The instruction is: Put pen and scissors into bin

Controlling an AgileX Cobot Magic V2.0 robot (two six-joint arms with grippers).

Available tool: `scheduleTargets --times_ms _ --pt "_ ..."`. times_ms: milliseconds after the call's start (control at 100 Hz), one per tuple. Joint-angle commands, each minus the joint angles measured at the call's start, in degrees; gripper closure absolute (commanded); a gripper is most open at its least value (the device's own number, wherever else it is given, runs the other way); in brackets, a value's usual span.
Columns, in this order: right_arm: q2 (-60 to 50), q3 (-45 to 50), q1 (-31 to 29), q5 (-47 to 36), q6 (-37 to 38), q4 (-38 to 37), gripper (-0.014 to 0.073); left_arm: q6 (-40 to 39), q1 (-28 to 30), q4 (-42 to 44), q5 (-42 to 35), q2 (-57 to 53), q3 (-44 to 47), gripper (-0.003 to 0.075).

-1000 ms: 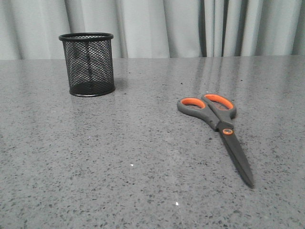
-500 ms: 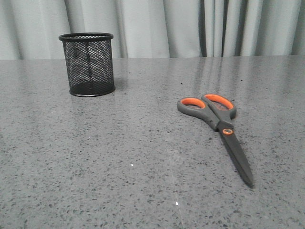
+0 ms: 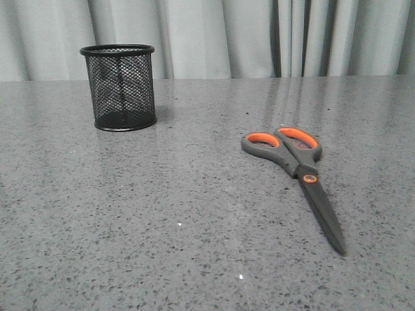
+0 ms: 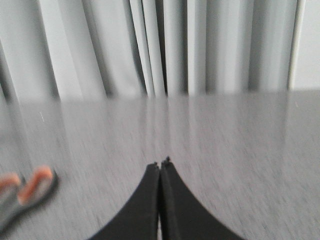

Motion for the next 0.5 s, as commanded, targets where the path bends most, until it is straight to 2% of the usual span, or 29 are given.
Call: scheduleTargets --times_ms 0,40,140,280,400,490 --pt "-1.16 0.8 -0.4 -7.8 -0.01 5.03 0.0662 -0.26 0.08 -3.13 -7.15 -1.8 2.5 0.0739" --pt "-1.16 0.8 -0.4 -7.55 -0.01 6.3 0.0662 -0.26 0.08 -6.89 -10.08 -1.8 2.5 0.0739" --pt "-1.16 0.8 -0.4 -7.72 0.21 11.55 0.0662 -0.26 0.08 -25.05 -16.72 -1.8 2.5 0.0739" --pt "-1.16 0.8 -0.4 -10.39 1.29 15.06 0.0662 -0.26 0.08 -44.14 -24.84 -1.8 2.5 0.0739" --pt "-1.16 0.7 -0.4 -10.77 4.06 15.18 0.0662 -0.26 0.08 -53.97 -27.32 -1.8 2.4 0.0739" --pt "-1.16 -0.57 -0.4 -11.31 6.37 15.18 0.0662 -0.26 0.08 -56.24 -27.57 -1.8 1.77 0.0737"
